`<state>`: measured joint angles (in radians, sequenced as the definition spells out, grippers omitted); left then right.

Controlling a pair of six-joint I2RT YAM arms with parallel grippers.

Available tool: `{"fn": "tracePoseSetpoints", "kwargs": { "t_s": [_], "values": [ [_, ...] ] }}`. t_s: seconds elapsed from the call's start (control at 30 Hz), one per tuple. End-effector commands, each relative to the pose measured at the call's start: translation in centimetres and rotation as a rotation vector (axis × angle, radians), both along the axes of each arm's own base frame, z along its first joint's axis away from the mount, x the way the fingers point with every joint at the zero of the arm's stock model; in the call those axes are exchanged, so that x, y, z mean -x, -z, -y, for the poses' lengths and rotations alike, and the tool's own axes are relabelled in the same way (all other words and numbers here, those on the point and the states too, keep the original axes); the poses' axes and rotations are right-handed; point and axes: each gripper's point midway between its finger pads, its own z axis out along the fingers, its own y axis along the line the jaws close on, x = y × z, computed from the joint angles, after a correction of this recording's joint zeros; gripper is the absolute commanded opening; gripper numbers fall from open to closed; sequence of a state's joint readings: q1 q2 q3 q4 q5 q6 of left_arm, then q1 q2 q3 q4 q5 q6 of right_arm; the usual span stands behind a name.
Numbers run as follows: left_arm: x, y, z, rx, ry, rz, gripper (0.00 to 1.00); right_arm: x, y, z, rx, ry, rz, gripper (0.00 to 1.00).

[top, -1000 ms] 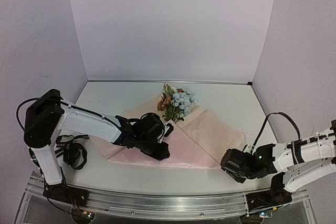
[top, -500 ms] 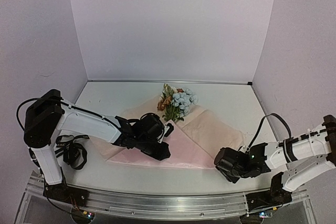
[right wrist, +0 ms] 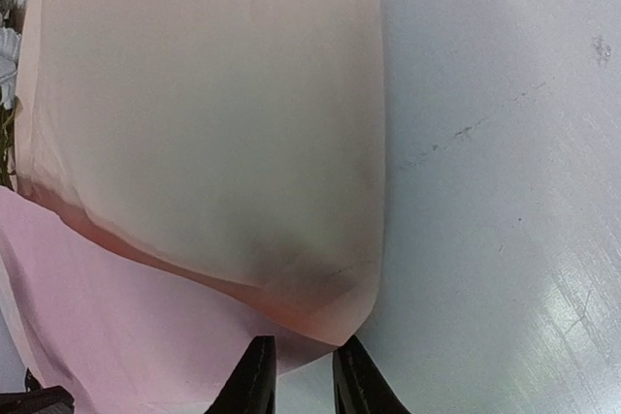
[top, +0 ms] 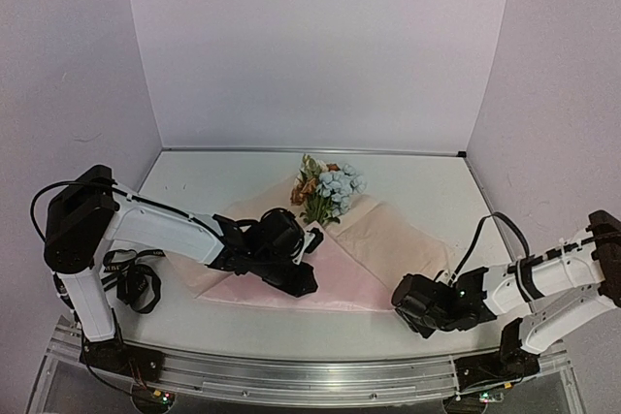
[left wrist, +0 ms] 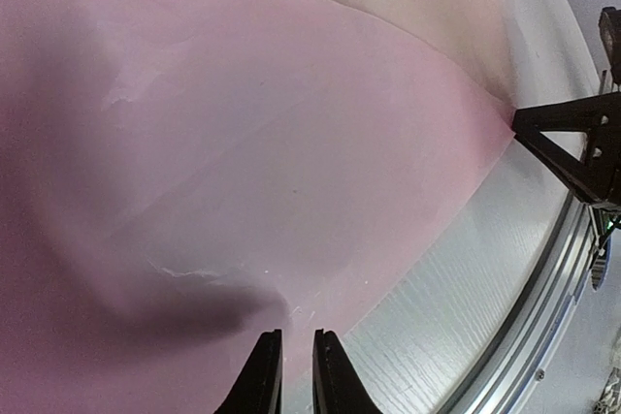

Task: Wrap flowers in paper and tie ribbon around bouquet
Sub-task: Pick up the one-fourth-folded wrapping paper from the center of the board, then fold the one-fourth-folded wrapping paper at the center of the board.

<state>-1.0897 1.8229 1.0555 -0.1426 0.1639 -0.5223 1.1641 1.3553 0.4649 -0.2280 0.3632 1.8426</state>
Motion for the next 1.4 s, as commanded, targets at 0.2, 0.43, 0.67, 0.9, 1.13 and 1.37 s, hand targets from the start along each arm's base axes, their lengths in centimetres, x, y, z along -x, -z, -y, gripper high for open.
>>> {"fn": "tracePoseSetpoints", "kwargs": {
  "t_s": [0.2,0.43,0.67,0.9,1.13,1.37],
  "values": [
    [0.4,-2.0,5.1,0.115,0.132,0.036,0.13,-0.4,-0.2,2.5,0.163,-0.127,0.094,0.0],
    [0.7,-1.5,7.9,0.122,0.174,0.052,0.12,-1.2,-2.9,2.5,0.212,-0.236,0.195,0.0],
    [1.1,-0.7,10.0,0.116,0.207,0.059,0.12,-1.2,-4.3,2.1,0.241,-0.328,0.23,0.0],
    [0.8,1.4,10.2,0.077,0.204,0.053,0.12,-1.0,-6.2,1.1,0.308,-0.49,0.274,0.0],
    [0.7,2.3,10.5,0.062,0.2,0.043,0.11,-0.6,-8.0,-0.1,0.39,-0.668,0.338,0.0],
    [-0.3,-0.3,11.0,0.095,0.173,0.096,0.12,-0.1,-9.1,-0.9,0.442,-0.807,0.362,0.0]
  ]
}}
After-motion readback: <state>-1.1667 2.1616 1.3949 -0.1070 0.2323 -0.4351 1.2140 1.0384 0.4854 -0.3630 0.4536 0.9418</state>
